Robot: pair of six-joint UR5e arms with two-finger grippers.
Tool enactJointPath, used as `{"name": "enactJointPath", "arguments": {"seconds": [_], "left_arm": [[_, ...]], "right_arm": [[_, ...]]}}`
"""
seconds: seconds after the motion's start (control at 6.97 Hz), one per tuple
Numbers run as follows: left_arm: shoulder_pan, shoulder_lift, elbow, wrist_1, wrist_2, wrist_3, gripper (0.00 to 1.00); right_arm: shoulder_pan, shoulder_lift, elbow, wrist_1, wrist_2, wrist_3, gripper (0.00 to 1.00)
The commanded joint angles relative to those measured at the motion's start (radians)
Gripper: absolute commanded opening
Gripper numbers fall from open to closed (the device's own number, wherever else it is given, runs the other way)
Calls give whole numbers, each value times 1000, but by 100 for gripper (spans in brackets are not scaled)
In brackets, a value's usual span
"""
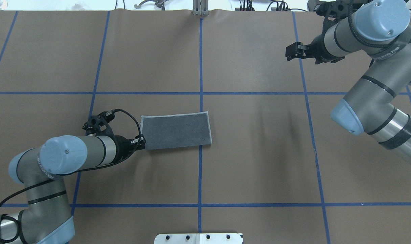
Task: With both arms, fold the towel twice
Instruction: 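Lift the strip end with the left gripper and fold it over the other end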
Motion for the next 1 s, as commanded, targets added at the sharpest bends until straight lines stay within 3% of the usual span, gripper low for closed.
{"name": "enactJointPath", "arguments": {"seconds": [0.0,0.29,0.86], "left_arm": [[0,15,-26,2,7,14,0],[8,-41,-8,24,7,14,0],[12,-194,-3,197,7,11,0]], "right_arm": [[5,-9,1,3,2,-2,100],[4,-9,2,3,2,-2,100],[7,-9,2,3,-1,-1,100]]}}
